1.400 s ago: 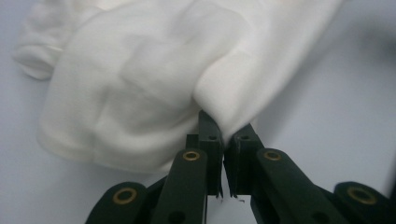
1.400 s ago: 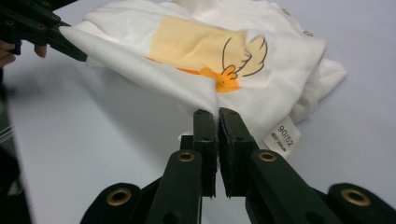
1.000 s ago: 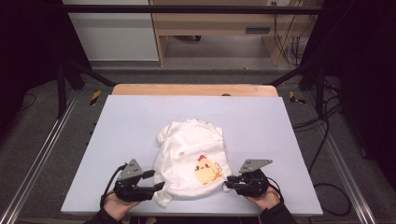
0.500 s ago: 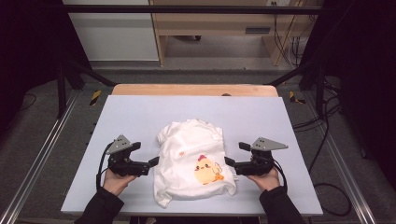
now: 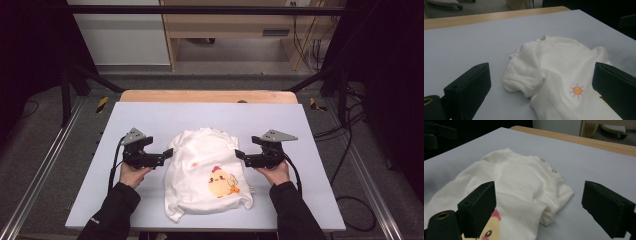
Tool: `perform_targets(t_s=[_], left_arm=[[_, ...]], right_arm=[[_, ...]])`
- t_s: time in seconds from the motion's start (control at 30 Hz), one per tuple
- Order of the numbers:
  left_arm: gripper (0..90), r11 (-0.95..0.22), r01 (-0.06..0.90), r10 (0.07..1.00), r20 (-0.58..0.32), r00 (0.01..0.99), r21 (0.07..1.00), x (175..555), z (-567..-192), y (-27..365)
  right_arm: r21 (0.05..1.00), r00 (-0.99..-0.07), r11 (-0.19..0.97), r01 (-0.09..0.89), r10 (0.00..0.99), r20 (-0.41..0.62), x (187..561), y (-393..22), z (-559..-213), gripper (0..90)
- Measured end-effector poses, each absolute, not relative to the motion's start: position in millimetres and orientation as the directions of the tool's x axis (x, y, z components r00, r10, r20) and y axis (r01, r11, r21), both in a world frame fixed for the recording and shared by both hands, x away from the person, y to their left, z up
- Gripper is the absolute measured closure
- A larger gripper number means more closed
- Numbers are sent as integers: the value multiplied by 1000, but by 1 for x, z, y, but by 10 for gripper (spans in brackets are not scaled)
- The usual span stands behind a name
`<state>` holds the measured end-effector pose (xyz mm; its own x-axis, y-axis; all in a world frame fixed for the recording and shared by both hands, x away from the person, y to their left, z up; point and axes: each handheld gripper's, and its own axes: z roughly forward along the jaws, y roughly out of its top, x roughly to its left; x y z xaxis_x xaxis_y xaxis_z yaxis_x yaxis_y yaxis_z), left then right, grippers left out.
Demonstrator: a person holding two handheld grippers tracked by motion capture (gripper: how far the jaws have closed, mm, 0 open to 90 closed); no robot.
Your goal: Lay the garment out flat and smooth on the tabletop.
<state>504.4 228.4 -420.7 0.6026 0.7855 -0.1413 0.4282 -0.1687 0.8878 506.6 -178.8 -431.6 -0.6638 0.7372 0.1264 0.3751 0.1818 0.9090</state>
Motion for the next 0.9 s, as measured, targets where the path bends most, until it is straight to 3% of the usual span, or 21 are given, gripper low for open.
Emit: perform_targets(t_s=[0.37,0.53,0.6,0.63,0.83,0.9], left_arm=[[53,-170,453,810,-138,570,875,532,-434,213],[238,-149,490,804,-183,566,859,544,-445,209],[258,-153,503,803,-189,565,851,547,-450,207],[318,-157,506,803,-189,566,848,548,-452,206],[480,-176,532,796,-198,572,829,553,-462,200],[521,-174,545,797,-208,567,820,554,-464,199]], right_arm=[[892,-631,179,415,763,141,543,-159,-436,167],[862,-607,213,459,784,130,561,-152,-450,230],[858,-605,214,468,785,134,564,-151,-452,245],[850,-600,219,480,789,135,567,-150,-457,267],[830,-596,238,505,791,136,573,-148,-468,340],[823,-599,253,509,791,128,575,-146,-473,417]])
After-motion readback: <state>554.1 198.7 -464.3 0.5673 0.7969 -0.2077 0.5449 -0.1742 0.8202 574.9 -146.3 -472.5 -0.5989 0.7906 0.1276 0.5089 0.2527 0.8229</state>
